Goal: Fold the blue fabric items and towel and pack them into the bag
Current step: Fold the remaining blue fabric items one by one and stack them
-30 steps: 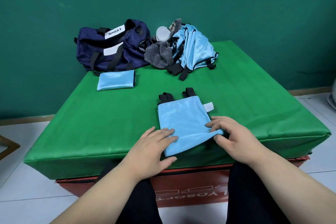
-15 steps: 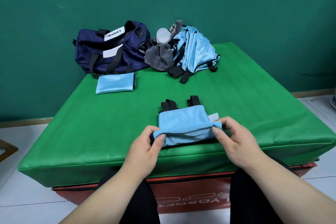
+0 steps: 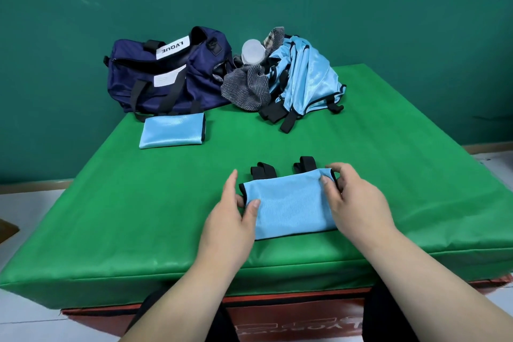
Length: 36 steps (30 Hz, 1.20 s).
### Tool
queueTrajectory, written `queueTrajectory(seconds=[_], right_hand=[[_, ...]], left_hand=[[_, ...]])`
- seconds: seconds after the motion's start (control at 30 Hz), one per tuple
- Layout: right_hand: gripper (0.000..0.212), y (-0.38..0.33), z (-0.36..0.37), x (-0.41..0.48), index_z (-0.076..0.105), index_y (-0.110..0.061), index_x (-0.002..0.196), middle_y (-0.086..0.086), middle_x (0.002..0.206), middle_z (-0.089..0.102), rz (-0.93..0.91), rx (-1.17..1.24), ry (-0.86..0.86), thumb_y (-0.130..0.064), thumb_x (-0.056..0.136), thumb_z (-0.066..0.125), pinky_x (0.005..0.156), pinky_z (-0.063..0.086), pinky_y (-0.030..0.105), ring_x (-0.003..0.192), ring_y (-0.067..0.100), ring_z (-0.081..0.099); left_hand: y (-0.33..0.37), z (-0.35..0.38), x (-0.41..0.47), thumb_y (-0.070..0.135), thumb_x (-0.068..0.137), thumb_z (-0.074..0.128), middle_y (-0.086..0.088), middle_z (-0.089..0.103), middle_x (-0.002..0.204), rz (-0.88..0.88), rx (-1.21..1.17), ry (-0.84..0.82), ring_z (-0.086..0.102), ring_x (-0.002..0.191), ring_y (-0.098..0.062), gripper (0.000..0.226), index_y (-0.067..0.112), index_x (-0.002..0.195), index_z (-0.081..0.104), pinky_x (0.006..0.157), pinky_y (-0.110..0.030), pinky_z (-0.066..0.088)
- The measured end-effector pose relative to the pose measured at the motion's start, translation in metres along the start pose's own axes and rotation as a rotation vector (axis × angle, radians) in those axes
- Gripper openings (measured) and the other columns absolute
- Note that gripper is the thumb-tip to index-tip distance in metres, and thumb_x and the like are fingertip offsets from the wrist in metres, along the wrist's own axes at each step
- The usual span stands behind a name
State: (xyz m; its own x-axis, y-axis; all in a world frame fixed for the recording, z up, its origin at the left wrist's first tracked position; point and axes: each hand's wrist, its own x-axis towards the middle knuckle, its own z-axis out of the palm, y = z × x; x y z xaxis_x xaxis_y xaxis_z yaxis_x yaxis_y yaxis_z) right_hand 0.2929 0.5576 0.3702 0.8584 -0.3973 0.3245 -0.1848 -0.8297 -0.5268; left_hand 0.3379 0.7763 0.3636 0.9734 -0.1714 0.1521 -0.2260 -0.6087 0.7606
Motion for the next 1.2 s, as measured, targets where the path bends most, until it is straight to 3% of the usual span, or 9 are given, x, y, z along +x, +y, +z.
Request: queueTrajectory(seconds=[0.23,0.37,0.43,0.5,0.6,0.77,0.83,1.0,1.2], right_hand=[[0.034,-0.001,0.005,0.01,0.063,-0.024,0.123,-0.011,0.059,0.053,0.081,0.035,-0.046,-0.041,0.094,0.059,0.073,0.044,0.034,0.077,0.032,0.062],[0.036,-0.002,0.003,0.013,0.063,-0.022,0.126,-0.009,0.065,0.059,0.077,-0.011,-0.069,-0.04,0.095,0.058,0.087,0.046,0.038,0.082,0.029,0.065],[0.036,-0.003,0.005,0.013,0.063,-0.023,0.125,-0.011,0.065,0.057,0.08,-0.011,-0.078,-0.041,0.095,0.059,0.09,0.046,0.039,0.079,0.025,0.061],[0.038,0.001,0.006,0.014,0.064,-0.024,0.124,-0.011,0.079,0.057,0.061,-0.008,-0.024,-0.043,0.092,0.063,0.094,0.042,0.041,0.084,0.021,0.058],[0.037,0.002,0.003,0.011,0.065,-0.024,0.123,-0.001,0.113,0.058,-0.111,-0.06,0.087,-0.04,0.089,0.064,0.105,0.03,0.047,0.11,0.023,0.056],[0.049,-0.01,0.019,-0.01,0.06,-0.019,0.132,0.002,0.147,0.051,-0.507,-0.35,-0.206,-0.04,0.096,0.035,0.115,0.004,0.065,0.146,0.024,0.035],[0.058,-0.006,0.018,-0.01,0.051,-0.018,0.142,0.002,0.155,0.042,-0.469,-0.408,-0.314,-0.045,0.099,0.024,0.115,0.0,0.063,0.149,0.022,0.029],[0.081,0.003,0.005,-0.007,0.005,-0.023,0.159,-0.006,0.167,-0.011,-0.337,-0.416,-0.453,-0.064,0.09,-0.008,0.12,-0.012,0.057,0.151,0.01,-0.018],[0.087,0.007,-0.007,-0.01,-0.005,-0.022,0.159,0.002,0.167,-0.011,-0.157,-0.387,-0.515,-0.066,0.084,-0.009,0.12,-0.013,0.056,0.152,0.012,-0.013]], left_hand=[[-0.001,-0.006,0.009,0.05,0.092,0.056,0.009,0.052,0.068,0.015,0.176,0.013,0.051,0.076,-0.011,0.06,0.034,0.148,0.041,0.077,-0.037,0.045],[0.001,-0.008,0.001,0.057,0.096,0.037,0.009,0.047,0.113,0.275,0.294,0.065,0.039,0.113,-0.012,0.057,0.029,0.144,0.047,0.101,-0.038,0.036],[0.005,-0.005,-0.004,0.059,0.099,0.029,0.004,0.04,0.143,0.435,0.385,-0.042,0.029,0.138,-0.016,0.059,0.028,0.146,0.045,0.113,-0.043,0.024],[0.01,0.001,-0.007,0.065,0.099,0.011,0.004,0.017,0.163,0.488,0.547,-0.228,0.003,0.152,-0.016,0.068,0.03,0.153,0.032,0.12,-0.047,0.002],[0.009,0.008,-0.005,0.069,0.09,-0.008,0.01,-0.014,0.165,0.432,0.719,-0.393,-0.026,0.148,-0.01,0.076,0.034,0.157,0.004,0.117,-0.05,-0.019],[0.006,0.008,-0.001,0.066,0.086,-0.017,0.013,-0.016,0.164,0.431,0.703,-0.406,-0.029,0.146,-0.008,0.081,0.035,0.158,0.004,0.117,-0.048,-0.021],[0.004,0.007,-0.002,0.064,0.088,-0.014,0.015,-0.021,0.162,0.426,0.724,-0.424,-0.032,0.144,-0.006,0.075,0.037,0.157,-0.001,0.118,-0.048,-0.019],[-0.003,0.002,0.0,0.065,0.085,-0.018,0.019,-0.028,0.158,0.377,0.699,-0.426,-0.034,0.142,-0.003,0.076,0.041,0.155,-0.006,0.12,-0.049,-0.013],[-0.007,-0.002,-0.004,0.062,0.082,-0.02,0.008,-0.026,0.161,0.239,0.69,-0.35,-0.027,0.148,-0.015,0.072,0.049,0.152,-0.01,0.12,-0.049,-0.011]])
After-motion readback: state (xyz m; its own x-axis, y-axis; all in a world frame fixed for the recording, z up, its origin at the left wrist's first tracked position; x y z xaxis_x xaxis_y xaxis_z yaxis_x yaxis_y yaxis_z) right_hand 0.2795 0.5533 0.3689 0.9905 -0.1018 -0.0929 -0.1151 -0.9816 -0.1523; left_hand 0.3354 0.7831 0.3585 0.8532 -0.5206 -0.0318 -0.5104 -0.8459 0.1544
